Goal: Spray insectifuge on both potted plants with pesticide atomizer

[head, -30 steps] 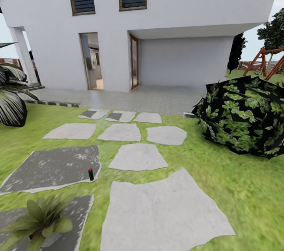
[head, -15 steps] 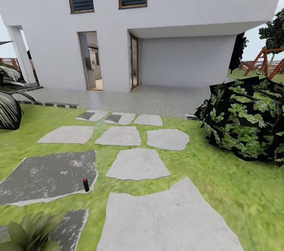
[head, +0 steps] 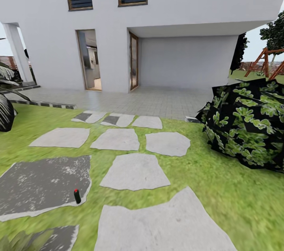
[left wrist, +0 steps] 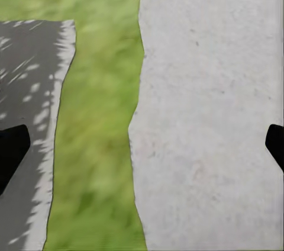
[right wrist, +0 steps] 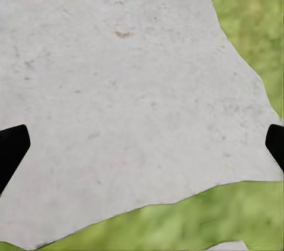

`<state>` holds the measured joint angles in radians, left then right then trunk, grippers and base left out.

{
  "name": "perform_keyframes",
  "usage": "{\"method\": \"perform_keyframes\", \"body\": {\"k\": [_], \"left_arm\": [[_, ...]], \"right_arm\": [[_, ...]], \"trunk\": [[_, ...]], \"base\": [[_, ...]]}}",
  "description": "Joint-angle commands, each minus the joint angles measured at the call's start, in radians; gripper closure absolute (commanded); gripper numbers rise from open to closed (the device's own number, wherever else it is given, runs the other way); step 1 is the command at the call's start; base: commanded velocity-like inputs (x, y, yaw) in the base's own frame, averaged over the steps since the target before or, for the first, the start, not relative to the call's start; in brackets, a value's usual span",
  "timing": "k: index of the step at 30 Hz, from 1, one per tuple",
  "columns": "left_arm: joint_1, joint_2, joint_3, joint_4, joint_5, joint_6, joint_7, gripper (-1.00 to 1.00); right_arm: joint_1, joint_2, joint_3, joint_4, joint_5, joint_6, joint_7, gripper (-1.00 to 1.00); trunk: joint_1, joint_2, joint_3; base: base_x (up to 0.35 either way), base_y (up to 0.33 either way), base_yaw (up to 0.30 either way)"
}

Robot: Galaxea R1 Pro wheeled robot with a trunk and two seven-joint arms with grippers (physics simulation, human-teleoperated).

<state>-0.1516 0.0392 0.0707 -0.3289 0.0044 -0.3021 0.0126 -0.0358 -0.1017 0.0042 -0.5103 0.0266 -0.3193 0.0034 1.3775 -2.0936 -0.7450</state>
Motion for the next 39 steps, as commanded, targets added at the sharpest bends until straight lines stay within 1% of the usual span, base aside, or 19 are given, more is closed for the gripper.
{"method": "perform_keyframes", "body": {"k": [1, 3, 4, 6, 7, 10, 12, 15, 21, 30, 35, 39], "left_arm": [[-0.003, 0.0, 0.002, -0.004, 0.0, -0.009, 0.001, -1.0], [-0.008, 0.002, 0.002, -0.014, 0.0, -0.015, 0.001, -1.0], [-0.02, 0.005, 0.002, -0.029, -0.001, -0.017, 0.001, -1.0], [-0.039, 0.021, 0.001, -0.056, -0.001, -0.018, 0.001, -1.0], [-0.058, 0.035, 0.001, -0.067, -0.001, -0.018, 0.0, -1.0], [-0.086, 0.05, 0.001, -0.072, -0.001, -0.018, 0.0, -1.0], [-0.099, 0.055, 0.001, -0.073, -0.001, -0.018, 0.001, -1.0], [-0.105, 0.057, 0.0, -0.073, 0.0, -0.019, 0.001, -1.0], [-0.097, 0.057, -0.007, -0.069, -0.001, -0.021, 0.0, -1.0], [-0.095, 0.056, -0.011, -0.067, -0.001, -0.022, 0.0, -1.0], [-0.095, 0.055, -0.011, -0.067, -0.001, -0.022, 0.0, -1.0], [-0.095, 0.054, -0.011, -0.067, -0.001, -0.022, 0.0, -1.0]], "right_arm": [[-0.001, -0.001, 0.0, -0.003, 0.003, -0.003, 0.001, -1.0], [-0.001, -0.001, 0.0, -0.012, 0.003, -0.003, 0.002, -1.0], [-0.001, -0.001, 0.0, -0.032, 0.004, -0.003, 0.003, -1.0], [-0.001, -0.001, 0.001, -0.093, 0.008, -0.003, 0.003, -1.0], [-0.001, -0.001, 0.002, -0.125, 0.028, -0.003, 0.003, -1.0], [-0.001, -0.001, 0.002, -0.157, 0.09, -0.003, 0.003, -1.0], [-0.001, -0.001, 0.002, -0.188, 0.129, -0.003, 0.003, -1.0], [-0.001, -0.001, 0.002, -0.225, 0.163, -0.003, 0.003, -1.0], [-0.001, 0.0, 0.003, -0.235, 0.179, -0.003, 0.003, -1.0], [-0.001, 0.0, 0.007, -0.234, 0.185, -0.003, 0.004, -1.0], [0.0, -0.001, 0.044, -0.23, 0.206, -0.003, 0.002, -1.0], [-0.001, 0.0, 0.053, -0.21, 0.204, -0.004, -0.001, -1.0]], "trunk": [[0.0, 0.0, -0.001], [0.0, 0.0, -0.001], [0.0, 0.0, -0.001], [0.0, 0.0, -0.001], [0.0, 0.0, -0.001], [0.0, 0.0, -0.001], [0.0, 0.0, -0.001], [0.0, 0.0, -0.001], [0.0, 0.0, -0.001], [0.0, 0.0, -0.001], [0.0, 0.0, -0.001], [0.0, 0.0, -0.001]], "base": [[0.106, -0.015, 0.0], [0.07, -0.01, 0.0], [0.028, -0.004, 0.0], [0.013, -0.002, 0.0], [0.004, -0.001, 0.0], [0.001, 0.0, 0.0], [0.0, 0.0, 0.0], [0.0, 0.0, 0.0], [0.023, -0.001, 0.0], [0.246, -0.117, 0.0], [0.265, -0.175, 0.0], [0.263, -0.18, 0.0]]}}
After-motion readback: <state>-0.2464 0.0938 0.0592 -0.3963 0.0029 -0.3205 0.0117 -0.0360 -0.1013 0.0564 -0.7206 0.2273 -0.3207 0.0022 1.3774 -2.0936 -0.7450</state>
